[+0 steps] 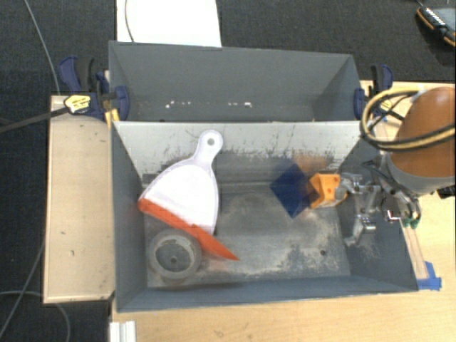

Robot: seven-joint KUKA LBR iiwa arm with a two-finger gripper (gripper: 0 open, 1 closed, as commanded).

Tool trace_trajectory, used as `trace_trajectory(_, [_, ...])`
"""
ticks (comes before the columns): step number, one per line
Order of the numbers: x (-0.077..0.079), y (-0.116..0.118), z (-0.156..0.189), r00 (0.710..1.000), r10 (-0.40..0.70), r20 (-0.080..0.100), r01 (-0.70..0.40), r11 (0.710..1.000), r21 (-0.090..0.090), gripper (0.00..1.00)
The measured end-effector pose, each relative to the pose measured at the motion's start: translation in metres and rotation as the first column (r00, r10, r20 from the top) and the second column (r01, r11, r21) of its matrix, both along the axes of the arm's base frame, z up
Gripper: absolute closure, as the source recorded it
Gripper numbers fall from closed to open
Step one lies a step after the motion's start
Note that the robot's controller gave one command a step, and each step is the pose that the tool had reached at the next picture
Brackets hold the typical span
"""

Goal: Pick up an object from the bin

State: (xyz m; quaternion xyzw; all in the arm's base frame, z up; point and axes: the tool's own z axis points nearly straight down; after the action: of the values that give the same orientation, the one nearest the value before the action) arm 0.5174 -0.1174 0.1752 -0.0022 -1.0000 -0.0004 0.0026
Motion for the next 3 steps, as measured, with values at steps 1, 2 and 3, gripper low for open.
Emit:
trace_trajectory(1, [0.002,0.001,0.004,1.000,0.007,0.008,-0.007,1.000,-0.001,0.00])
trace_trajectory(2, [0.061,-0.014,-0.080,0.998,-0.055,0.024,0.055,0.998,-0.004,0.00])
trace_trajectory(3, [0.069,0.019,-0.036,0.999,-0.048,0.020,0.049,0.999,-0.002,0.00])
